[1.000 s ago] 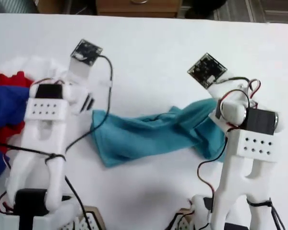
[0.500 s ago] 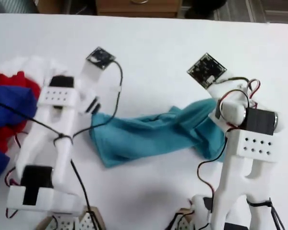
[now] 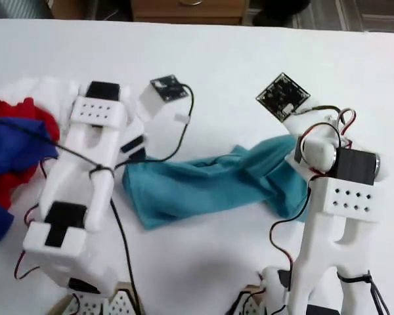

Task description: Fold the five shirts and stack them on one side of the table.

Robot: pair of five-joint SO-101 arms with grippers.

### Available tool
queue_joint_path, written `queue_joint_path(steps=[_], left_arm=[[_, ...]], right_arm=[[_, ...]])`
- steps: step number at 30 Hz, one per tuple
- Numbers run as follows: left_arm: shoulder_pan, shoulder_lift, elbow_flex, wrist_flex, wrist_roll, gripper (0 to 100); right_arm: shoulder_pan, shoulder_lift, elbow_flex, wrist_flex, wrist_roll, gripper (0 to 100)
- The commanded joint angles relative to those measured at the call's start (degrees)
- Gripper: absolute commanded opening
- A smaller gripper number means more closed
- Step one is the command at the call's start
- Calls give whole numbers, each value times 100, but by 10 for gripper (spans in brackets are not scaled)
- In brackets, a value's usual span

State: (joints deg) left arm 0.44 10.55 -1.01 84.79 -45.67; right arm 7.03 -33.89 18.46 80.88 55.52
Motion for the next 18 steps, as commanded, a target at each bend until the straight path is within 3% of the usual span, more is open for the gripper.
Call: queue_joint_path(steps=[1,18], left_arm=[[70,9,-224,44,-88,173],[26,62,-145,440,-862,173]], right_arm=[[75,-215,-18,-57,35,20],[57,-224,-18,-84,35,20]])
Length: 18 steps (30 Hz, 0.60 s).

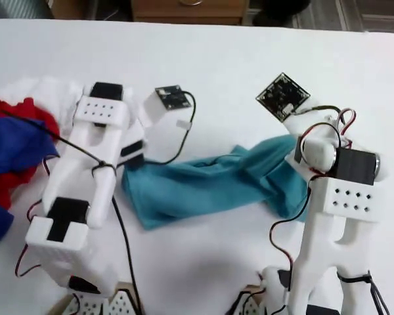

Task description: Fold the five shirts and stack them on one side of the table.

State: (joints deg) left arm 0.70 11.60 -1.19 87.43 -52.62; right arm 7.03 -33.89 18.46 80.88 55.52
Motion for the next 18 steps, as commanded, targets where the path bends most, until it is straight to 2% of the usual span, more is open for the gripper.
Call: queue_joint_path(steps=[1,8,10,12,13,18], left_arm=[[0,-44,-66,185,-220,173],[9,-44,356,141,-229,172],[18,-44,382,149,-229,132],[9,-44,365,185,-237,36],[26,-53,356,202,-316,20],[44,-97,127,404,-185,28]], right_arm=[[57,-224,-18,-84,35,20],[57,-224,-26,-84,35,20],[57,-224,-26,-84,35,20],[57,-224,-35,-84,35,20],[57,-224,-35,-84,35,20],[57,-224,-35,-92,-9,20]])
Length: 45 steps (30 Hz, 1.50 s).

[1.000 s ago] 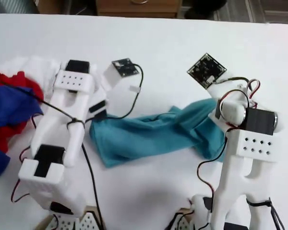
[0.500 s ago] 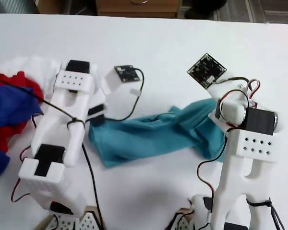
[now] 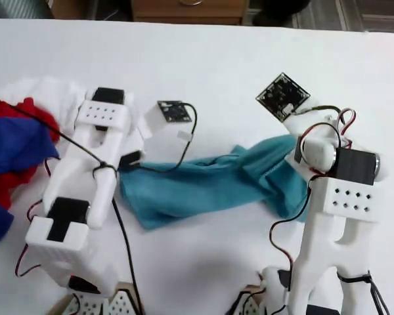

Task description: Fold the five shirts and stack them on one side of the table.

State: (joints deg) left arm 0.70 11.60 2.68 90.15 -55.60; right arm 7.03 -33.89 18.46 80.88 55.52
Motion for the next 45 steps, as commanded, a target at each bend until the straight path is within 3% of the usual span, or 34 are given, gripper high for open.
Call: queue_joint_path(steps=[1,8,12,28,45], left_arm=[[44,-105,-374,202,176,28],[53,-105,-2325,1169,782,28],[-9,-343,-3169,1222,1327,28],[211,-3947,-3169,1222,1837,28],[-70,-5749,-3169,1213,1996,28]], right_arm=[[57,-215,-35,-110,-9,20],[57,-163,-53,-1516,-651,19],[84,-163,-448,-2088,-695,19],[576,-286,-3385,-1648,-686,19],[549,-2299,-3569,-1464,-686,19]])
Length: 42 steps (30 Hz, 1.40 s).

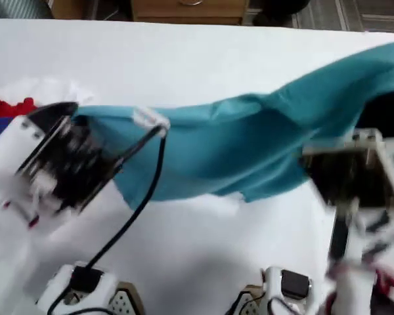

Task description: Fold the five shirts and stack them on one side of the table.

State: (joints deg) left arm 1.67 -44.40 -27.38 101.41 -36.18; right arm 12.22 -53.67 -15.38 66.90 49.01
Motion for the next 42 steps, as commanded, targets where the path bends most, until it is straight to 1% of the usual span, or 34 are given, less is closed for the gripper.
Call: queue_joint_path(steps=[1,5,10,14,17,21,24,32,34,37,42], left_arm=[[-229,-211,-163,88,44,28],[-422,-396,-163,88,44,28],[-651,-466,-224,88,62,28],[-853,-721,-145,88,88,28],[-853,-1116,110,88,53,28],[-853,-1714,1051,88,62,28],[-853,-2101,1499,0,70,28],[-862,-2286,1560,9,53,28],[-976,-2286,1560,-35,44,28],[-1222,-2224,1684,-308,35,29],[-1231,-1547,2220,-1169,-79,30]], right_arm=[[31,-426,-185,-40,-35,19],[31,-840,-141,277,-53,19],[31,-971,-141,699,-501,19],[31,-989,-193,989,-659,19],[31,-1077,-193,1051,-659,19],[31,-1411,-167,1051,-695,19],[31,-1596,-149,1130,-695,19],[22,-1736,-185,1341,-695,19],[22,-1719,-185,1314,-695,19],[-48,-1569,9,1174,-695,19],[-479,-1007,721,514,-703,19]])
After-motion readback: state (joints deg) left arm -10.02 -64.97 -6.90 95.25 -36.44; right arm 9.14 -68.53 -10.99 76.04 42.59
